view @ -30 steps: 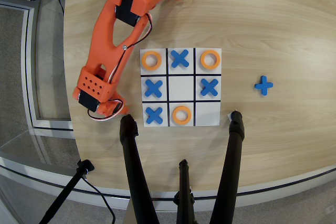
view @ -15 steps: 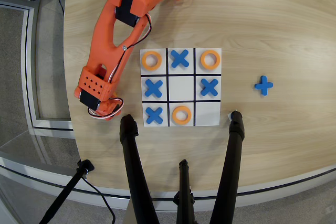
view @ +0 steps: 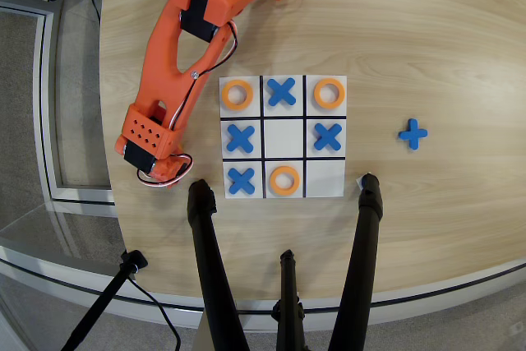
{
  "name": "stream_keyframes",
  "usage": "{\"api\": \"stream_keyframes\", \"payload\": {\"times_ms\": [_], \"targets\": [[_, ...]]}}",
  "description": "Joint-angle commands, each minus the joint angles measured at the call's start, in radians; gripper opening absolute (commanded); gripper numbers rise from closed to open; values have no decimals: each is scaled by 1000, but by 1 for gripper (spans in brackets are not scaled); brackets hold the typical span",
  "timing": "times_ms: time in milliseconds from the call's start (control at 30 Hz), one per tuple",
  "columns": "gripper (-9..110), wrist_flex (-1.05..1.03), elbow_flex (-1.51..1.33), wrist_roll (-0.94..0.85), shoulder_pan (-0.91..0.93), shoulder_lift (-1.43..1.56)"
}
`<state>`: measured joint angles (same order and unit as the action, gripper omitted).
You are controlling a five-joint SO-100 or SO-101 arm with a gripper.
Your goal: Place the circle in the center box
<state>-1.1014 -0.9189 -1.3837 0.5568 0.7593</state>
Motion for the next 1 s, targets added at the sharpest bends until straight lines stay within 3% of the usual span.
{"api": "stream_keyframes", "payload": {"times_ms": [0, 567, 767, 967], "targets": [[5, -32, -14, -2, -5, -5], [0, -37, -8, 28, 5, 6], [0, -201, 43, 28, -11, 144], [0, -195, -51, 18, -100, 377]]}}
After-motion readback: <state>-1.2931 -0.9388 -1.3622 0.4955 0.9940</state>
